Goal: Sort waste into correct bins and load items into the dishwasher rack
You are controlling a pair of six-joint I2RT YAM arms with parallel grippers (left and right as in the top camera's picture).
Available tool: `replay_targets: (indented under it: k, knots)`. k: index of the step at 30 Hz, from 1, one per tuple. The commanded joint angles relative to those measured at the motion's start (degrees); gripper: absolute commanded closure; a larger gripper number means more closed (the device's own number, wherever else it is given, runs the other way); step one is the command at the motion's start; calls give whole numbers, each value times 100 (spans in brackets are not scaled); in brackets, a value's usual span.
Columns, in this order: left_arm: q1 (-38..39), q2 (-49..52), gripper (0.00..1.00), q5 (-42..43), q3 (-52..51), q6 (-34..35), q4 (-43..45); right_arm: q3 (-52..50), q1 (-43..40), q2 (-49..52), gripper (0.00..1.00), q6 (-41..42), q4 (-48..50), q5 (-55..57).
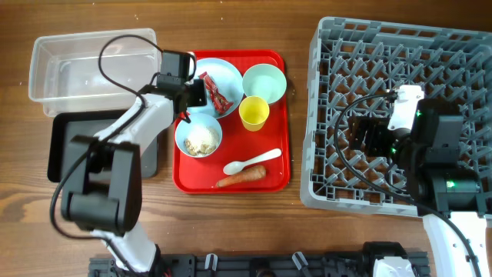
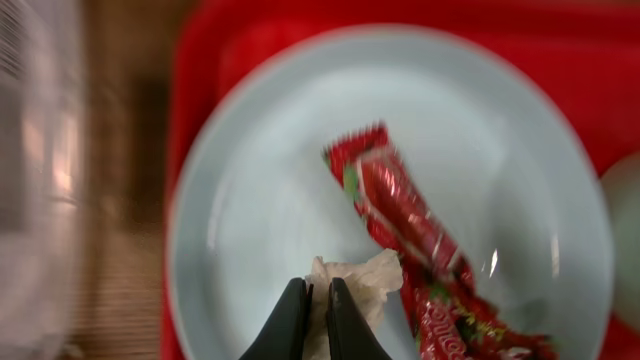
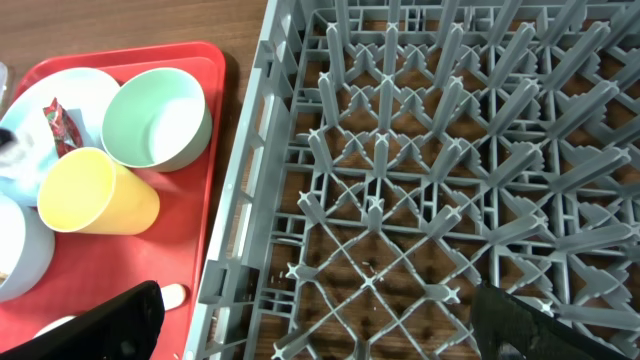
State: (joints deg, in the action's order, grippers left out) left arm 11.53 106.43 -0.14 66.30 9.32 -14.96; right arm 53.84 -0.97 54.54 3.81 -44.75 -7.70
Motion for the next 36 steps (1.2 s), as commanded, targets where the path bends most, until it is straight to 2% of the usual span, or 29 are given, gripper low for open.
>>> replay_targets:
  k: [1, 4, 11, 14, 15, 16, 21, 27, 36]
  knots:
    - [-20, -920, 94, -1021, 393, 9, 136, 133, -24, 11, 0, 68, 31, -87]
    - [-229, -1362, 94, -1779, 396, 9, 466, 133, -24, 11, 0, 68, 28, -87]
    - [-1054, -1191, 92, -1652, 393, 35, 433, 133, -24, 11, 0, 68, 28, -87]
    - [-1281, -1082, 52, -1438, 393, 33, 492, 133, -24, 11, 0, 68, 28, -87]
    - [-1307, -1084, 42, -1427, 393, 33, 509, 133, -24, 11, 0, 68, 28, -90]
    - [-1320, -1091, 39, -1423, 398, 33, 557, 133, -24, 11, 0, 70, 28, -87]
    - [-1099, -1213, 38, -1058, 413, 33, 643, 133, -24, 11, 0, 68, 33, -87]
    - [-629, -1187, 38, -1193, 411, 33, 603, 133, -24, 11, 0, 68, 31, -87]
    - [-772, -1187, 36, -1355, 411, 33, 402, 133, -24, 11, 0, 68, 28, -87]
